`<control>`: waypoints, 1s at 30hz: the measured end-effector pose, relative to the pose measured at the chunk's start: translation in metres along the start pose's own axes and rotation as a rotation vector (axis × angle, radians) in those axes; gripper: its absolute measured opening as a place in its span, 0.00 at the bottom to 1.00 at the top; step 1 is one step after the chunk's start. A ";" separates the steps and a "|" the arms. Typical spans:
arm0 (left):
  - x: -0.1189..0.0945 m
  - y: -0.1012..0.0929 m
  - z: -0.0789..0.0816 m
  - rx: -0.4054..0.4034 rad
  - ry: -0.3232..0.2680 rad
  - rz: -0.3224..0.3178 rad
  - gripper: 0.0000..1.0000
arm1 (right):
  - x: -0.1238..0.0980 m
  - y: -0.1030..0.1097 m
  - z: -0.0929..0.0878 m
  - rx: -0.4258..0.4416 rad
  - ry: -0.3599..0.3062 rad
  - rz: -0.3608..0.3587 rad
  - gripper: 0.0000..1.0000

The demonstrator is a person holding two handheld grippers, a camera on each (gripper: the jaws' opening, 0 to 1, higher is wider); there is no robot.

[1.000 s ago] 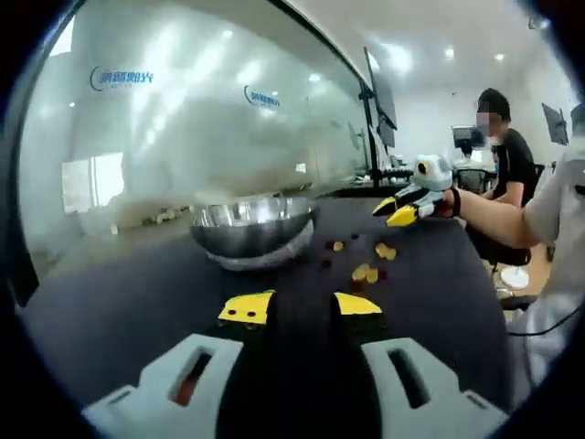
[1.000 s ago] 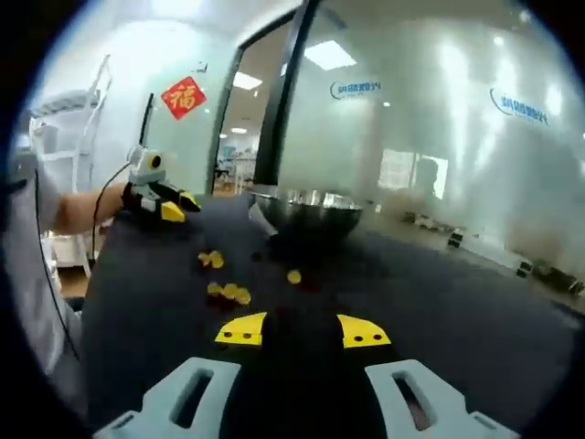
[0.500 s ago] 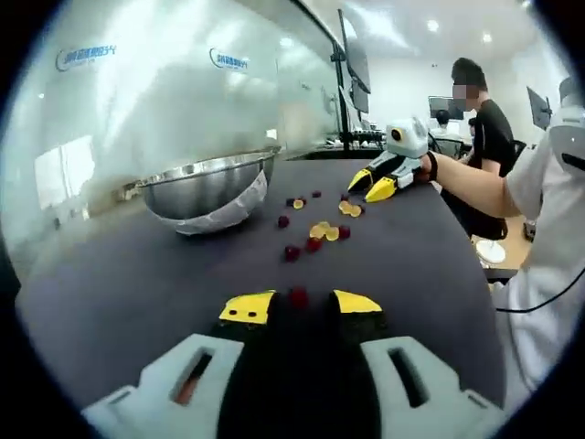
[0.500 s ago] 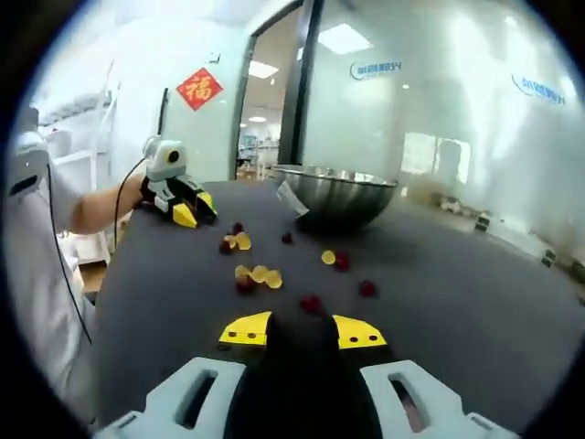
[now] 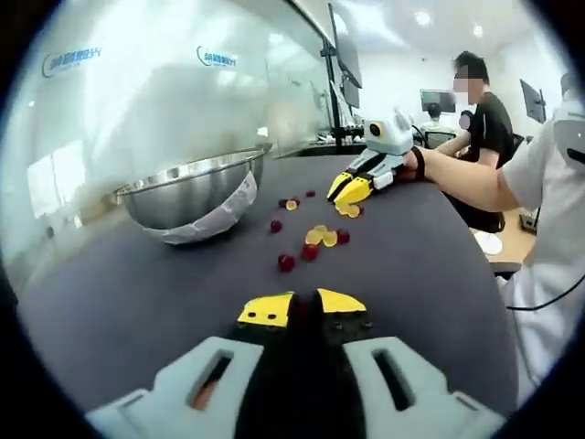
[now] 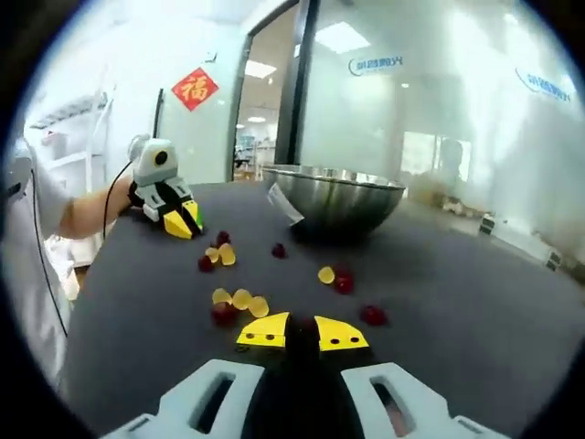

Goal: Pick candy and put bowl

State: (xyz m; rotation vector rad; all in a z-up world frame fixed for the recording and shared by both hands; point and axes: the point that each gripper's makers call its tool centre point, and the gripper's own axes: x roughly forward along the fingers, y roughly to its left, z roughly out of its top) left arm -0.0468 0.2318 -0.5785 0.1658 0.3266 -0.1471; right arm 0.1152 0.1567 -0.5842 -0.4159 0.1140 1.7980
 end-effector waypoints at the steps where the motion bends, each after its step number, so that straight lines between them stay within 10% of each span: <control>1: 0.000 0.000 0.000 -0.005 0.000 -0.001 0.02 | 0.000 0.000 0.000 -0.001 -0.002 -0.001 0.04; 11: -0.007 0.013 0.011 0.027 -0.033 0.060 0.02 | -0.003 -0.003 0.009 -0.027 -0.018 -0.022 0.05; 14: -0.015 0.037 0.058 -0.098 -0.208 0.105 0.02 | -0.005 -0.017 0.048 -0.023 -0.120 -0.073 0.04; 19: -0.011 0.109 0.136 -0.060 -0.381 0.283 0.02 | 0.000 -0.045 0.145 -0.045 -0.336 -0.187 0.04; 22: 0.015 0.132 0.150 -0.074 -0.371 0.280 0.02 | 0.031 -0.059 0.177 -0.012 -0.342 -0.190 0.04; 30: 0.048 0.155 0.171 -0.021 -0.312 0.324 0.02 | 0.073 -0.071 0.195 0.004 -0.290 -0.167 0.05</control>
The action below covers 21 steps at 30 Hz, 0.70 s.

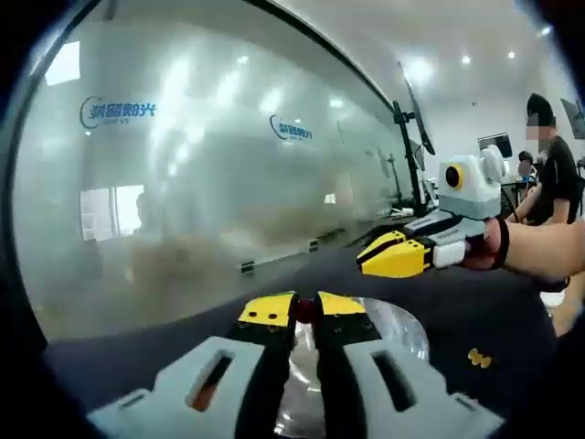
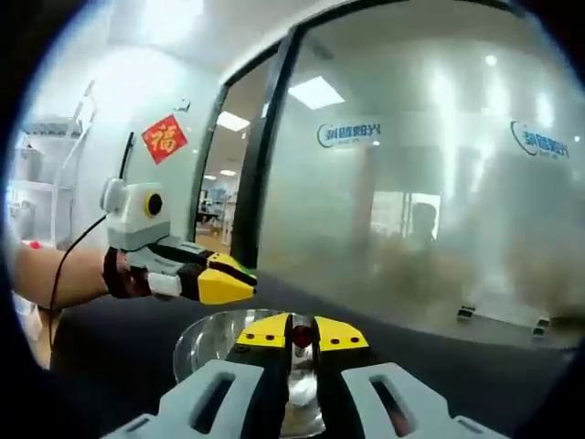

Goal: Pick candy and put bowl

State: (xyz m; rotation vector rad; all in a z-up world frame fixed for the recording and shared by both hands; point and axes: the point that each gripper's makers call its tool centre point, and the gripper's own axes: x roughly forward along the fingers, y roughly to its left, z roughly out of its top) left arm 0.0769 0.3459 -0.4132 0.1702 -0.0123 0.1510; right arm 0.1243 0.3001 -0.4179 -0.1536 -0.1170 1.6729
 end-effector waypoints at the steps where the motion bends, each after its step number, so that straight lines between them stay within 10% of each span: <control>1: 0.001 0.002 0.001 0.000 -0.001 0.001 0.02 | 0.001 0.001 0.003 0.019 -0.011 0.009 0.05; 9: 0.003 0.012 -0.007 -0.002 0.017 0.023 0.02 | 0.006 0.000 -0.001 0.029 -0.023 0.005 0.06; 13: 0.000 0.026 -0.010 -0.077 -0.012 0.074 0.24 | 0.007 0.011 -0.004 0.075 -0.020 0.070 0.36; 21: -0.006 0.017 -0.017 -0.107 -0.009 0.020 0.24 | 0.002 0.006 -0.002 0.081 -0.036 0.060 0.27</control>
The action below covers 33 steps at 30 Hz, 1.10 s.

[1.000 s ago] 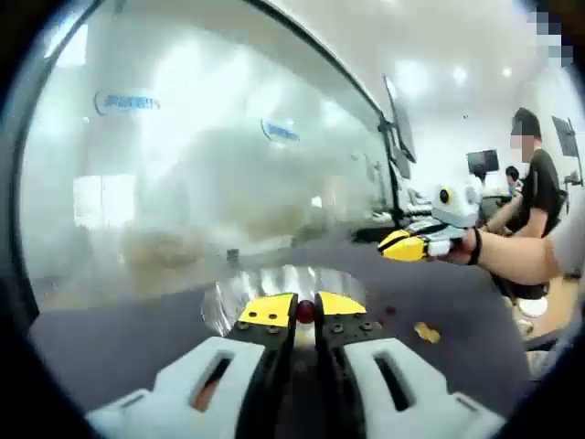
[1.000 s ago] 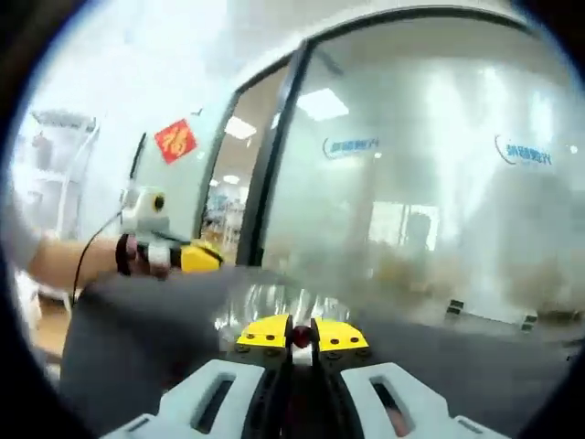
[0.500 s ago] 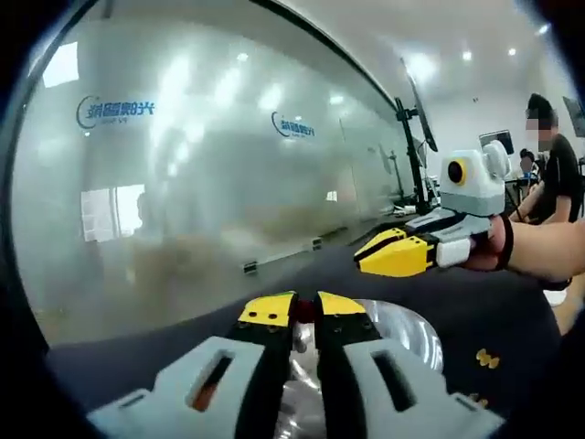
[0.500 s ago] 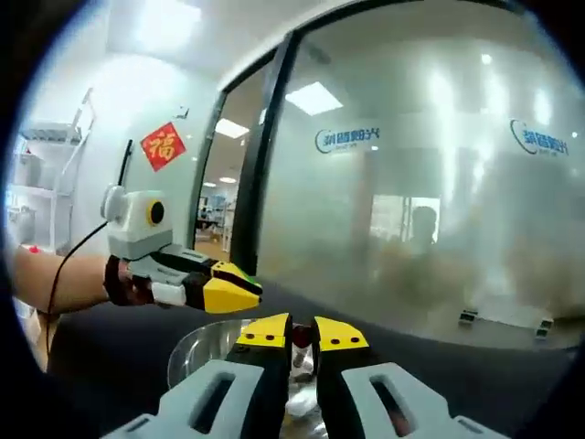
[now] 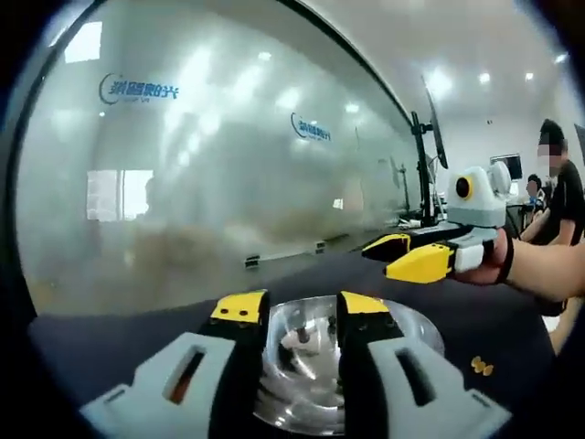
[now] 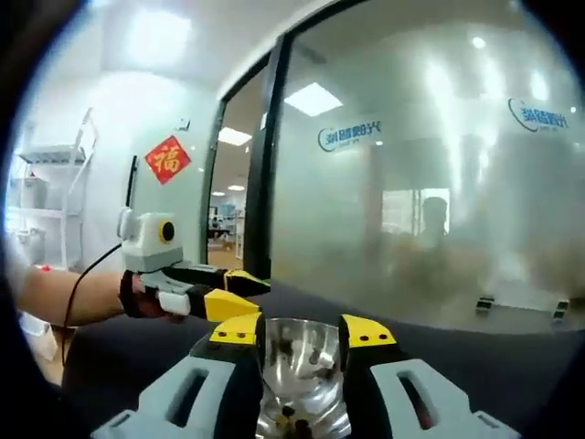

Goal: Pick candy and put bowl

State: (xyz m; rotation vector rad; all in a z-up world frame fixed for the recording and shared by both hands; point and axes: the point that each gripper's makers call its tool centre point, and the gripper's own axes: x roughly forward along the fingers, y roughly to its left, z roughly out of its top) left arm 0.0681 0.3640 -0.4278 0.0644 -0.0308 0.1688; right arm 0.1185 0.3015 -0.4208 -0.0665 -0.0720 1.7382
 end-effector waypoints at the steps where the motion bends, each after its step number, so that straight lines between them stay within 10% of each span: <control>1: -0.002 -0.002 -0.001 0.007 0.001 -0.006 0.24 | -0.002 0.000 0.000 -0.005 0.002 0.000 0.27; 8: -0.067 -0.023 -0.022 0.076 0.002 -0.046 0.21 | -0.075 0.004 -0.037 -0.067 0.045 0.012 0.27; 11: -0.133 -0.038 -0.061 -0.011 0.045 -0.136 0.21 | -0.159 0.021 -0.102 -0.059 0.147 0.114 0.25; 15: -0.166 -0.057 -0.112 0.004 0.205 -0.227 0.19 | -0.218 0.041 -0.164 -0.179 0.306 0.188 0.21; 19: -0.158 -0.090 -0.123 0.066 0.246 -0.319 0.19 | -0.222 0.082 -0.141 -0.103 0.250 0.336 0.17; 22: -0.146 -0.105 -0.142 0.159 0.316 -0.357 0.20 | -0.209 0.074 -0.158 -0.140 0.331 0.296 0.17; 33: -0.100 -0.112 -0.139 0.106 0.279 -0.343 0.19 | -0.153 0.096 -0.155 -0.109 0.307 0.353 0.14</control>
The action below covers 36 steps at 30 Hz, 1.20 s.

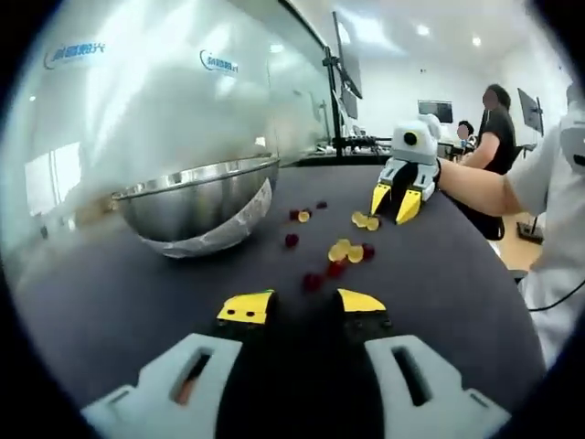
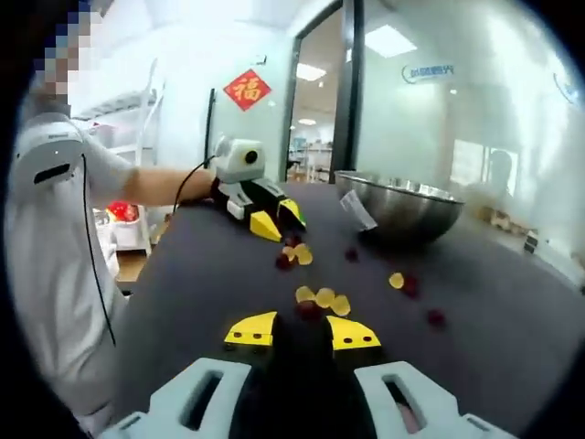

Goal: Pick candy and put bowl

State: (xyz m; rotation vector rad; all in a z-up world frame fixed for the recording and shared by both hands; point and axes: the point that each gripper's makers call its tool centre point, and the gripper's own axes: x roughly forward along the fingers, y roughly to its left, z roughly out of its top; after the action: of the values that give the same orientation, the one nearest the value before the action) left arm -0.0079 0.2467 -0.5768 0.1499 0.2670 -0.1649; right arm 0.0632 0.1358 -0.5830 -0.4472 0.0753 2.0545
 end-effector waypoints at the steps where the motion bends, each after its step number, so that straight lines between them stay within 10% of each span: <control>1: 0.002 0.000 0.001 0.005 -0.004 0.001 0.19 | 0.001 0.001 0.001 -0.002 -0.002 0.001 0.14; 36: 0.006 -0.012 0.009 0.092 -0.019 -0.023 0.03 | -0.003 0.001 0.012 -0.069 -0.074 -0.002 0.04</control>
State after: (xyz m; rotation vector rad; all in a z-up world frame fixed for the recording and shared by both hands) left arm -0.0022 0.2323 -0.5715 0.2362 0.2422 -0.2014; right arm 0.0603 0.1351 -0.5713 -0.4130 -0.0403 2.0744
